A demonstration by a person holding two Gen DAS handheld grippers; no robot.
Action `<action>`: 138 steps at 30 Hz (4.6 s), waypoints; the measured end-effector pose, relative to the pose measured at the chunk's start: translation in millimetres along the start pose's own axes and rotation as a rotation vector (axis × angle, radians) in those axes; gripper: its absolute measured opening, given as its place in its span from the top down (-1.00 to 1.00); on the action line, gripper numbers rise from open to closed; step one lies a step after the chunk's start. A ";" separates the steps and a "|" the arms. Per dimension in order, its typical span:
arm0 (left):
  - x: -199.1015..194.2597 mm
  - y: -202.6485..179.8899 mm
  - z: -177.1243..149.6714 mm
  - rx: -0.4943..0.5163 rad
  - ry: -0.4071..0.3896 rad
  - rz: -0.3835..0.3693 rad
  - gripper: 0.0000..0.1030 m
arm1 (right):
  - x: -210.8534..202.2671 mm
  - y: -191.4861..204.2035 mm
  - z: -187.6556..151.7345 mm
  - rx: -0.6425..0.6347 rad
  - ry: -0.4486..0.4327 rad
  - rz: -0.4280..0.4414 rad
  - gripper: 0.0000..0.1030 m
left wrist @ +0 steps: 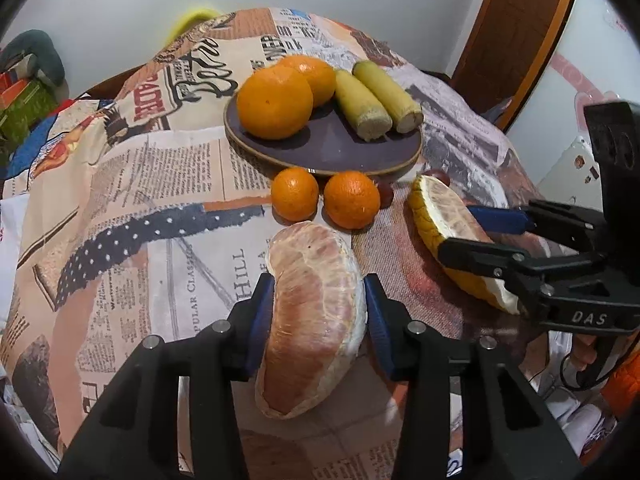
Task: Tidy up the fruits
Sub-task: 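Lift the pomelo segments with both tools toward the grey plate, then lower the pomelo segments onto the grey plate and open both tools, then grasp a small mandarin with right tool while left tool grasps the other mandarin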
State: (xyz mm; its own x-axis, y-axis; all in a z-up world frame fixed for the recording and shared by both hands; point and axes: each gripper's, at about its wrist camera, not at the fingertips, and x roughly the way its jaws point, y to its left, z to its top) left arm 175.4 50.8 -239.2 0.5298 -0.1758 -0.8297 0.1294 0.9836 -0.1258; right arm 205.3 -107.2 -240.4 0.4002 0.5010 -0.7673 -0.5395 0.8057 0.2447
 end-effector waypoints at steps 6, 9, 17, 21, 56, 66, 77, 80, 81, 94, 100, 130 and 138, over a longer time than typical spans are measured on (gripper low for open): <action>-22.6 -2.5 11.0 -0.010 -0.076 0.004 0.15 | -20.9 -0.3 4.6 0.003 -0.063 0.004 0.06; -33.7 -3.3 20.8 -0.020 -0.116 0.005 0.15 | -30.7 -2.1 11.3 0.009 -0.096 0.003 0.06; -41.0 -7.4 52.2 -0.018 -0.168 -0.014 0.57 | -48.9 -5.8 30.6 0.001 -0.176 -0.012 0.06; -36.9 -11.6 68.1 -0.008 -0.194 -0.007 0.70 | -50.4 -11.9 39.4 0.010 -0.199 -0.012 0.06; 25.6 -13.4 142.5 0.011 -0.178 -0.033 0.77 | -14.9 -51.3 95.3 0.039 -0.229 -0.002 0.06; 34.2 6.9 152.8 -0.006 -0.207 0.021 0.77 | 16.7 -54.3 114.1 0.013 -0.189 -0.002 0.06; 41.0 14.1 148.2 -0.019 -0.194 0.022 0.64 | 40.8 -55.5 121.5 -0.012 -0.145 -0.023 0.03; 41.2 14.8 146.5 -0.023 -0.189 0.026 0.53 | 41.2 -55.0 122.0 -0.015 -0.144 -0.029 0.01; 40.7 15.1 145.5 -0.028 -0.188 0.027 0.48 | 41.2 -55.9 122.4 -0.009 -0.142 -0.030 0.01; 3.7 11.9 134.0 -0.046 -0.225 0.052 0.13 | -2.3 -37.3 114.3 -0.061 -0.188 -0.059 0.00; -21.3 7.4 123.2 -0.039 -0.256 0.070 0.01 | -27.8 -24.6 104.9 -0.087 -0.229 -0.074 0.00; -56.2 37.2 26.1 -0.105 -0.190 0.147 -0.29 | -1.8 37.5 41.2 -0.162 -0.121 -0.063 -0.10; -41.6 42.6 10.2 -0.099 -0.151 0.155 -0.29 | 22.4 40.4 40.7 -0.186 -0.061 -0.056 0.19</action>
State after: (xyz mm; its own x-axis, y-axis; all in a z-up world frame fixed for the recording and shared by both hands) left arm 167.5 99.6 -204.5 0.6570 -0.0189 -0.7537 -0.0426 0.9972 -0.0621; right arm 222.6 -50.6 -223.6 0.4747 0.4797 -0.7380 -0.6404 0.7634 0.0842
